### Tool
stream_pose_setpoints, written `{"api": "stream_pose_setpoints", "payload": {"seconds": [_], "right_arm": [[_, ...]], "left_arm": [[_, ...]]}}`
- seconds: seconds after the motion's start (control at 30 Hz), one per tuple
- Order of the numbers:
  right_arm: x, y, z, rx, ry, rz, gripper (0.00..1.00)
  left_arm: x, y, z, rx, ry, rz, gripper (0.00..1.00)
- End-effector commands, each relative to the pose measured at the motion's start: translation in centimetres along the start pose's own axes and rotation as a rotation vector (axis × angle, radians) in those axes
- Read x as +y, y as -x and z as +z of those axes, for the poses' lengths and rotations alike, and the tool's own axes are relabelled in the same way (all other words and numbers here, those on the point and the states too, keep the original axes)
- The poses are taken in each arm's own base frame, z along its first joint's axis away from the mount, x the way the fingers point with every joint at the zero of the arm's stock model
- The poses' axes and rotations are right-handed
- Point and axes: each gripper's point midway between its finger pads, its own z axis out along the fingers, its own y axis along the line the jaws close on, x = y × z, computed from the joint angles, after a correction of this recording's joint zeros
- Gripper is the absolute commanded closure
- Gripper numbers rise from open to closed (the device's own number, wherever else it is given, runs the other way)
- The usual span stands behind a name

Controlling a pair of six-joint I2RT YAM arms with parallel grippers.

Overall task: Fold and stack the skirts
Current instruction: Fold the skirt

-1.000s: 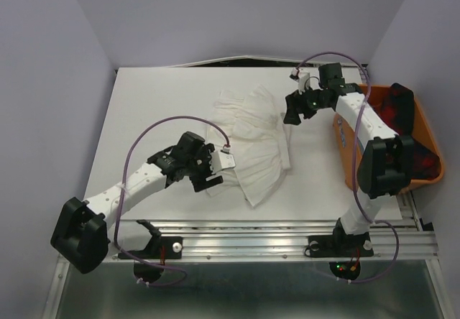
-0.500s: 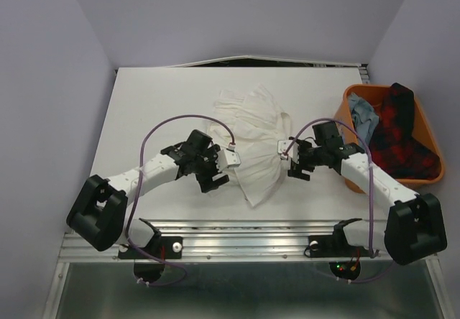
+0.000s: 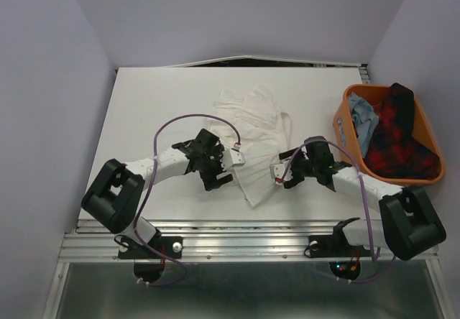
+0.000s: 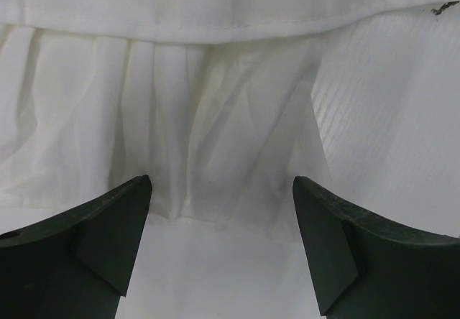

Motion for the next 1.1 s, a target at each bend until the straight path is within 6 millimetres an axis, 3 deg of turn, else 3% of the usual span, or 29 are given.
{"api": "stream_pose_setpoints", "payload": {"seconds": [0.0,0.07,0.17,0.23,0.3,0.33,0.37,0.4,0.47,0.5,0.53,0.6,0.73,0.97,1.07], "right_arm": [[-3.3,0.2,0.8,0.003,-0.116,-0.129,0.31],[-3.5,0.0,1.0,0.007,-0.111,-0.123,0.40],[-3.3,0.3,1.3,-0.001,-0.082,-0.134,0.58],[-3.1,0.4,1.3,-0.001,-0.055,-0.125,0.68],[-3.3,0.6,1.2,-0.007,-0.044,-0.113,0.76],[-2.4,0.7,1.1,-0.013,-0.005,-0.083,0.81],[-3.0,1.0,1.0,-0.020,-0.007,-0.080,0.89],[-3.0,1.3,0.8,-0.026,0.003,-0.066,0.92],[-2.6,1.9,0.3,-0.040,0.042,0.004,0.99],[-3.5,2.9,0.1,-0.058,0.040,0.007,0.99],[-2.6,3.7,-0.2,-0.074,0.085,0.054,0.99],[-3.2,5.3,-0.7,-0.098,0.098,0.090,0.99],[-1.6,8.3,-1.7,-0.137,0.203,0.249,0.99],[-0.4,12.9,-3.6,-0.226,0.332,0.555,0.99],[-0.7,14.7,-4.6,-0.267,0.359,0.682,0.99]], "left_arm": [[1.7,1.4,0.3,-0.004,0.051,0.038,0.08],[1.9,0.8,0.9,0.022,0.052,0.042,0.08],[2.5,0.1,1.4,0.056,0.088,0.041,0.19],[2.6,0.0,1.5,0.066,0.086,0.036,0.46],[2.5,0.2,1.3,0.061,0.085,0.033,0.65],[2.4,0.3,1.2,0.059,0.087,0.025,0.74],[2.5,0.7,0.6,0.043,0.098,0.025,0.90],[2.5,0.8,0.2,0.039,0.102,0.019,0.98],[2.5,1.5,-1.6,0.007,0.123,0.003,1.00],[2.4,1.5,-2.3,0.001,0.126,-0.009,1.00],[2.7,2.2,-3.9,-0.036,0.160,-0.015,1.00],[2.6,2.3,-5.4,-0.050,0.180,-0.023,1.00],[2.4,3.7,-9.9,-0.144,0.259,-0.025,1.00],[1.5,4.5,-14.5,-0.230,0.312,-0.058,1.00],[2.3,5.2,-16.3,-0.281,0.364,-0.074,1.00]]}}
